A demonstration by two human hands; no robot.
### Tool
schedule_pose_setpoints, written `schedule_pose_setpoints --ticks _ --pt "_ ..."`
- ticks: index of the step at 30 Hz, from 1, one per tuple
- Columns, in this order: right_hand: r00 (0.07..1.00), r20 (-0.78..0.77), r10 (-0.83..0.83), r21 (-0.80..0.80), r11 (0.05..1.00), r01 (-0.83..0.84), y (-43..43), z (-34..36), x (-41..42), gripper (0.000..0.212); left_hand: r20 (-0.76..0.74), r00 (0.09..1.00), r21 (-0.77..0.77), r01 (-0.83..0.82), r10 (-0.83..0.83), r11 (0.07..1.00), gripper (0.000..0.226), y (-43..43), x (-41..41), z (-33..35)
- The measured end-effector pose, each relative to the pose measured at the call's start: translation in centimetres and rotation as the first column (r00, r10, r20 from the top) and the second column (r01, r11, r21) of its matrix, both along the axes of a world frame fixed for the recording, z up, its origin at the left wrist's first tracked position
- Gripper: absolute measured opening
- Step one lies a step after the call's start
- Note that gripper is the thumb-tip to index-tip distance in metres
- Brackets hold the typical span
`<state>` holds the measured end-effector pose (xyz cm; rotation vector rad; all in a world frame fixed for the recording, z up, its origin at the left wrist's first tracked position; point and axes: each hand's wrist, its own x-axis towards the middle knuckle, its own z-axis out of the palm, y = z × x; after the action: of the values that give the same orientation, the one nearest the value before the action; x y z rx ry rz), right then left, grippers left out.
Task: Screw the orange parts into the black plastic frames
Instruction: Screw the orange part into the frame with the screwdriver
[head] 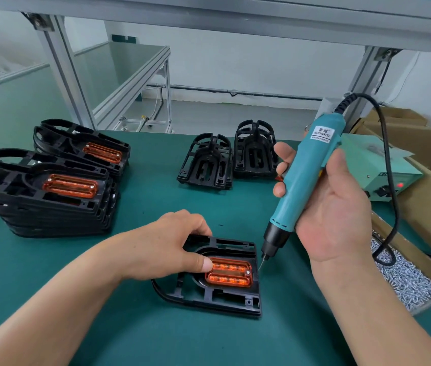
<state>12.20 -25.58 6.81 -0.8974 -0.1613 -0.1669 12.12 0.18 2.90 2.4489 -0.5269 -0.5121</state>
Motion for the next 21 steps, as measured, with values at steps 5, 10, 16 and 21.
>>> schedule_pose_setpoints --ticks 5,10,16,21 --pt "1.000 0.010 -0.014 0.020 1.000 0.013 -0.32 -0.07 0.00 0.051 0.007 1.000 -0.001 0.004 -0.004 1.000 0.042 -0.05 0.00 0.17" --pt "0.999 -0.011 -0.031 0.037 0.999 0.032 -0.40 -0.04 0.04 0.050 0.004 1.000 0.000 0.005 -0.005 1.000 0.044 0.05 -0.04 0.12" --pt "0.997 0.025 -0.069 0.026 0.997 0.068 -0.01 0.11 0.10 0.064 0.005 1.000 0.000 0.004 -0.004 1.000 0.046 -0.01 -0.01 0.09" --pt "0.989 0.076 -0.124 -0.029 0.992 0.127 0.11 0.13 0.10 0.060 0.006 1.000 -0.003 0.003 -0.003 1.000 0.045 -0.01 -0.01 0.08"
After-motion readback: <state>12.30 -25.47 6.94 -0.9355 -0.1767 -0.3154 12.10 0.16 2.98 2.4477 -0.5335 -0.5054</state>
